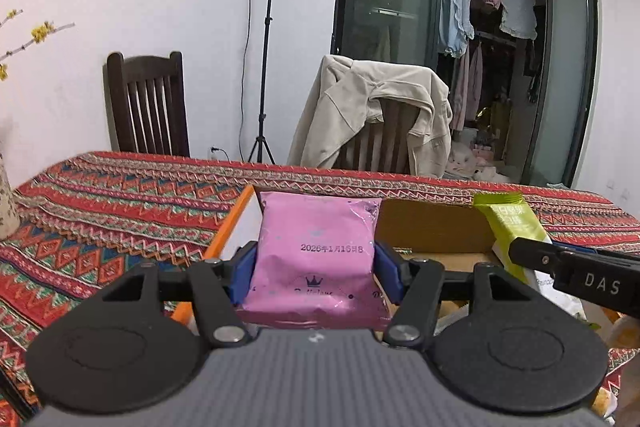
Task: Organize snacks
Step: 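Carry the bar and pink packet into the box and open both grippers, then move both grippers back from the box to the snack pile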
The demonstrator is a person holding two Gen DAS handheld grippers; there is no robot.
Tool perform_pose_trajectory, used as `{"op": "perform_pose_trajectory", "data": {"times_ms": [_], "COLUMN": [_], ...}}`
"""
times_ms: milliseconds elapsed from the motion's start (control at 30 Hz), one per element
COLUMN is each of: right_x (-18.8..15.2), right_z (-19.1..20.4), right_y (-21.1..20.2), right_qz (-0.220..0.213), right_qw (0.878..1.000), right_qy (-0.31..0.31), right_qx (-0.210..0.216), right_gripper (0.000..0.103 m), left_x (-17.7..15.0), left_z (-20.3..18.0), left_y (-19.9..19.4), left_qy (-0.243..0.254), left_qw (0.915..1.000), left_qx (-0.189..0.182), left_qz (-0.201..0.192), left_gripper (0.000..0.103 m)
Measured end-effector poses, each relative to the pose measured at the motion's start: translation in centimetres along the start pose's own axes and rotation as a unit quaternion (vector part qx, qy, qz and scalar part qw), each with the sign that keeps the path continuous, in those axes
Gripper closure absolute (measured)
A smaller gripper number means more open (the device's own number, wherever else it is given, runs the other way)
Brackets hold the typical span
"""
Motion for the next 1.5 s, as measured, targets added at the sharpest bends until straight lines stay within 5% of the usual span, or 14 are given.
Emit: {"op": "perform_pose_trajectory", "data": {"times_ms": [67,133,200,233,633,1133,1500], "right_x": [-0.3,-0.5,-0.6,-0.7,-0.9,1.4,-2.2], "right_z": [-0.3,-0.6,-0.9,-1.1,-1.1,0.7,2.0], "right_y": [0.4,0.4,0.2,0.0,-1.4,-8.7,-12.3], "right_qz": [0.011,0.014,0.014,0.01,0.013,-0.017,0.027], "right_qw": [1.0,1.0,1.0,1.0,0.999,0.999,0.998], "right_qy": [0.004,0.01,0.019,0.022,0.02,-0.01,-0.048], "right_qx": [-0.002,-0.002,-0.003,-0.007,-0.024,-0.038,-0.034], "right_gripper": [0.064,0.055,0.009,0.002,0.0,0.0,0.0], "left_x": [-0.1,-0.1,0.0,0.1,0.5,2.5,0.2], "left_z": [0.2,0.5,0.9,1.1,0.9,-0.6,0.5], "left_y": [0.1,0.0,-0.4,-0.6,-2.4,-8.6,-12.4], "left_qy": [-0.005,-0.01,-0.018,-0.021,-0.019,-0.014,0.005], "left_qw": [1.0,0.9999,0.9997,0.9996,0.9989,0.9989,0.9997], "left_qx": [0.002,0.005,0.012,0.015,0.025,0.003,0.006], "left_qz": [0.002,-0.002,-0.01,-0.015,-0.035,-0.044,-0.023], "left_gripper": [0.039,0.024,0.007,0.0,0.0,0.0,0.0]}}
Point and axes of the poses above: each gripper's, at about its wrist camera, not at the fingertips, and y roughly the way its jaws point, z to its left, x to its top, the point moved 6 cm from there along y, roughly the way its jaws point, and after that the axes turned 8 degrees about -y, right-handed, at the moved point
